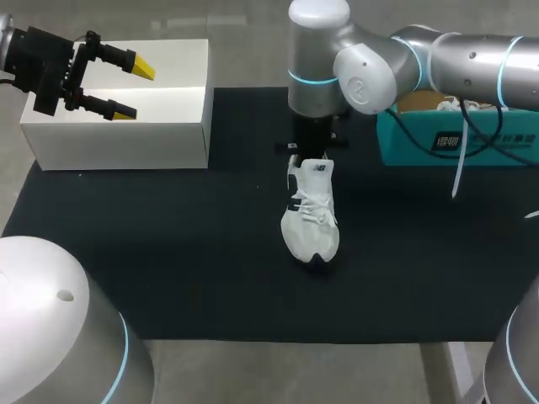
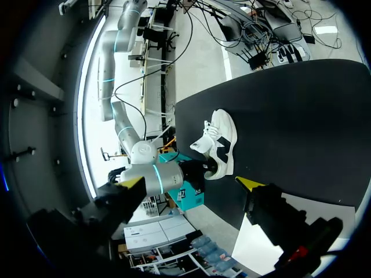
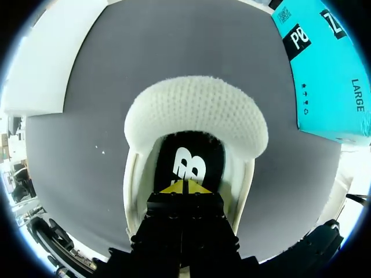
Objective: Take the shoe out of the shoebox, open the shoe tongue, remove and reinsert the insole, then place the shoe into the shoebox
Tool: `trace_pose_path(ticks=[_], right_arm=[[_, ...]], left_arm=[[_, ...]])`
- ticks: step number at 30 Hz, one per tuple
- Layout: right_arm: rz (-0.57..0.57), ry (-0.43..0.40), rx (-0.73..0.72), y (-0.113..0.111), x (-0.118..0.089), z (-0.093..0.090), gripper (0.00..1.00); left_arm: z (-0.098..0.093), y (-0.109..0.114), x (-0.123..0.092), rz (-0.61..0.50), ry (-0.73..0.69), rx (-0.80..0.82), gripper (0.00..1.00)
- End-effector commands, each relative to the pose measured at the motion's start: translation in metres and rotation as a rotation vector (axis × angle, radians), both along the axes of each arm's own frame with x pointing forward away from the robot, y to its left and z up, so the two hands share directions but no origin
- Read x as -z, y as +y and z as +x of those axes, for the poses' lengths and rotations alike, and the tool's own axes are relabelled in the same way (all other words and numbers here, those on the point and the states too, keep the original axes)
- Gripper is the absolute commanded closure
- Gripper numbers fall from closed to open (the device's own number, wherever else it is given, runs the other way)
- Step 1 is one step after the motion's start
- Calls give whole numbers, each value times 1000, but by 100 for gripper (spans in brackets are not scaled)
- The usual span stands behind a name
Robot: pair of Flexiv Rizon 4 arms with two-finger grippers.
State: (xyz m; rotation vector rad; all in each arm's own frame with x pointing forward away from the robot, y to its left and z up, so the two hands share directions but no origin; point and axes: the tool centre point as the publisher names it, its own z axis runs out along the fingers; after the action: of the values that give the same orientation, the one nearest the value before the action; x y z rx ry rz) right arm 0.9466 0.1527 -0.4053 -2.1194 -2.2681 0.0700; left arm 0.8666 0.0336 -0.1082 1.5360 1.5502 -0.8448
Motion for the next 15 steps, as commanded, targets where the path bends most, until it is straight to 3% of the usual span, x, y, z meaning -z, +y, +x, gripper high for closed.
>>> trace_pose_path(ticks=[1, 10, 15], right_arm=[[-17, 15, 4, 1, -10, 0, 100], [-28, 109, 30, 2, -37, -6, 100], [62, 139, 19, 4, -42, -7, 100]], left_arm=[[0, 1, -1, 4, 1, 2, 0], [0, 1, -1, 4, 1, 2, 0], [0, 1, -1, 4, 1, 2, 0]])
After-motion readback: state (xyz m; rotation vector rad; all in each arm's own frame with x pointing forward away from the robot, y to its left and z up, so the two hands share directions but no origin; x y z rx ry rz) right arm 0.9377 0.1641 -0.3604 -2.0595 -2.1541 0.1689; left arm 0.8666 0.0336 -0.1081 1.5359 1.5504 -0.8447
